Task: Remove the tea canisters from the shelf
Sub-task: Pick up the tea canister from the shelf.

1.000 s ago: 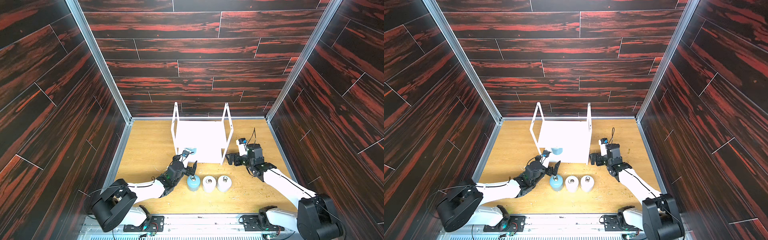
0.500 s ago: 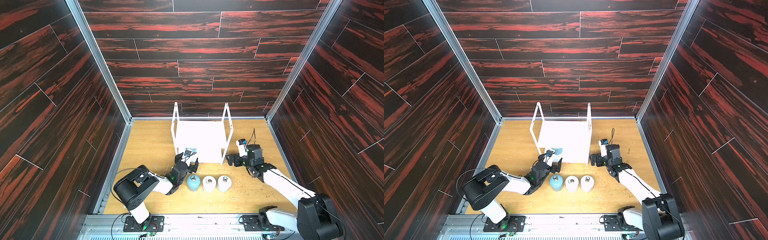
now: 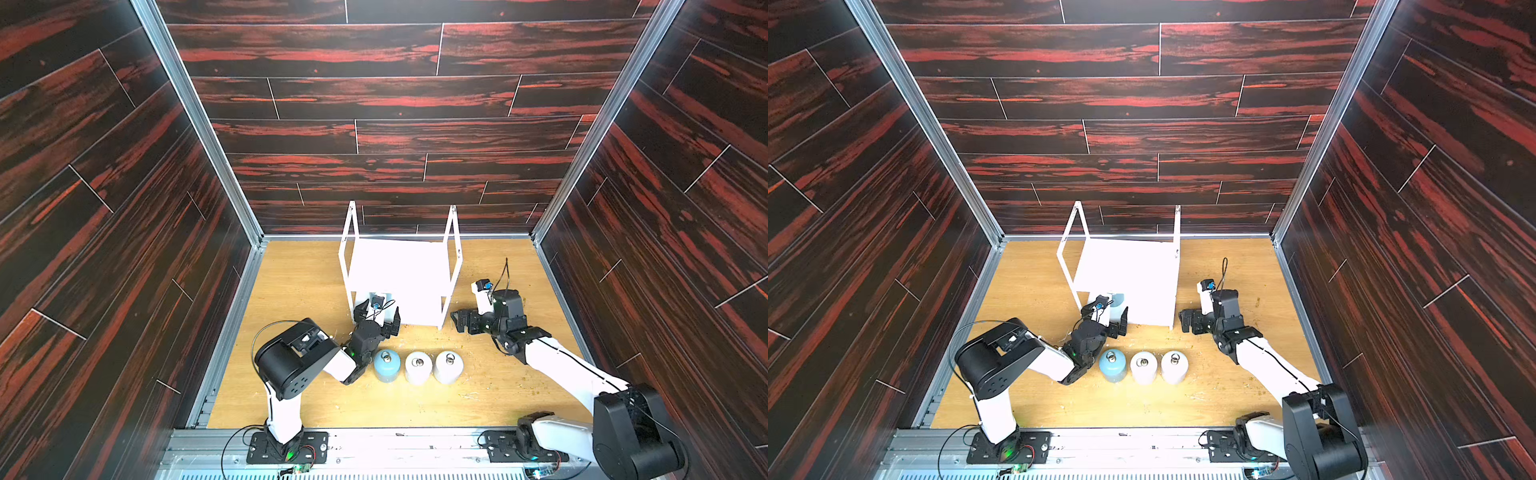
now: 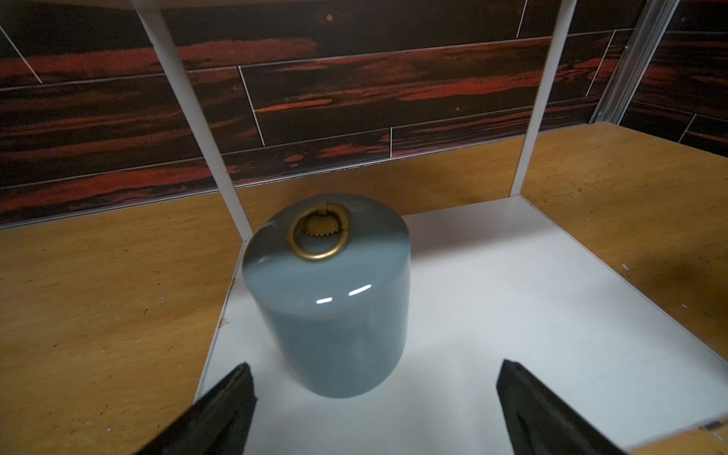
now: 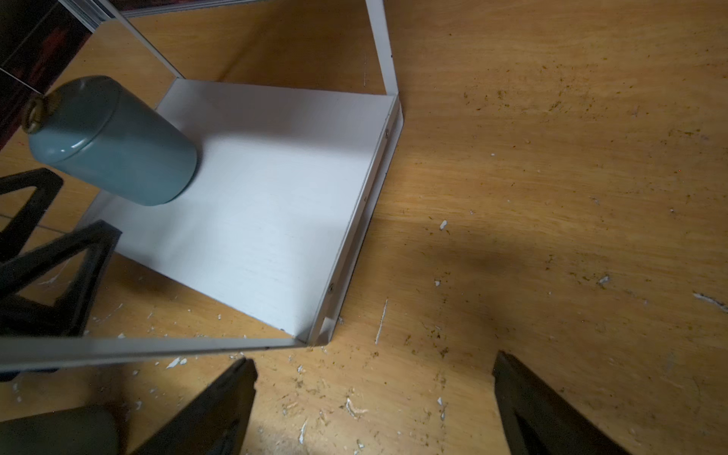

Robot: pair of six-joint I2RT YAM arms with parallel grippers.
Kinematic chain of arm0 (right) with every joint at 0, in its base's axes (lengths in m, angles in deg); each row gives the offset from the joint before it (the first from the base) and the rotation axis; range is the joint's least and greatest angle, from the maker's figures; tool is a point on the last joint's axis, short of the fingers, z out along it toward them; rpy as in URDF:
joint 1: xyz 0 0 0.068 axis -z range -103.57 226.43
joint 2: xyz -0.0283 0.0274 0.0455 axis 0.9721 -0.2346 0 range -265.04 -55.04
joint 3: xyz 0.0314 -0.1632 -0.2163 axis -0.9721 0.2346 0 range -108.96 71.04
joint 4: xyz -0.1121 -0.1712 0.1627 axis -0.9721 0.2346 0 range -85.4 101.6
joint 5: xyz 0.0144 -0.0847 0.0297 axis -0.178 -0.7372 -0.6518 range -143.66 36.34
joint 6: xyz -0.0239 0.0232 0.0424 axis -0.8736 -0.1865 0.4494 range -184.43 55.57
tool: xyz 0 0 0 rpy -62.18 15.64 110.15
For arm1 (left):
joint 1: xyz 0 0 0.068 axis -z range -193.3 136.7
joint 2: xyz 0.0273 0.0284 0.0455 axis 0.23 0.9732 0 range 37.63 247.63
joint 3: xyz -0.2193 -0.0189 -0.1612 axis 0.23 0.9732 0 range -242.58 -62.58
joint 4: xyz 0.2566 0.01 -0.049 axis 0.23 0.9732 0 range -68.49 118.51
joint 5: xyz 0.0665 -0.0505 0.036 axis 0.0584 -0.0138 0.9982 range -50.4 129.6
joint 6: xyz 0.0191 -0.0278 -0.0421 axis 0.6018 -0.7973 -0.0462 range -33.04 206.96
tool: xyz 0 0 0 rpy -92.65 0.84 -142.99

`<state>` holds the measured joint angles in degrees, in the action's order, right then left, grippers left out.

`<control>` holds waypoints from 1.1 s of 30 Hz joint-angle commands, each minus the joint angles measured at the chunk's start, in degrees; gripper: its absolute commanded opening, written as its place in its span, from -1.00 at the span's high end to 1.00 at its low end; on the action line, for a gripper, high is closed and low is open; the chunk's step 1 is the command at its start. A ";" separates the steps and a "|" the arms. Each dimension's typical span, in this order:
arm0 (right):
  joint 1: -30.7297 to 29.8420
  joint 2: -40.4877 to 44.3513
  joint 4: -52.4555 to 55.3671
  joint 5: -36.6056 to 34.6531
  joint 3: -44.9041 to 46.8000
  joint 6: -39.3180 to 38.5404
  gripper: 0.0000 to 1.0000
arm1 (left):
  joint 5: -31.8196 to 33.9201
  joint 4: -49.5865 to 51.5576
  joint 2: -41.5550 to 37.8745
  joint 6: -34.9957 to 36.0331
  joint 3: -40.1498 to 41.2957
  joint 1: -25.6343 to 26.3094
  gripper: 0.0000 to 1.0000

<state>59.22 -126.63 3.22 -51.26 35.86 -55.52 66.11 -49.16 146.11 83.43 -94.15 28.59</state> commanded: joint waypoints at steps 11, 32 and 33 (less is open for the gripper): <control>0.44 -1.05 -0.74 0.33 0.46 -0.48 -0.97 | 6.24 -7.60 6.40 -0.15 -3.47 -0.41 -1.00; 0.43 -1.18 -0.46 0.68 0.99 -0.90 -0.96 | 5.68 -4.64 8.77 -2.03 -6.81 -2.08 -1.00; 0.43 -1.11 -0.46 0.75 0.99 -0.87 -0.97 | 5.60 -3.55 8.55 -2.16 -7.29 -2.20 -1.00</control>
<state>59.44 -127.11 3.17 -51.20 35.97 -55.74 71.70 -55.15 155.14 82.18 -99.73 27.11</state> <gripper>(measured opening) 0.983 0.999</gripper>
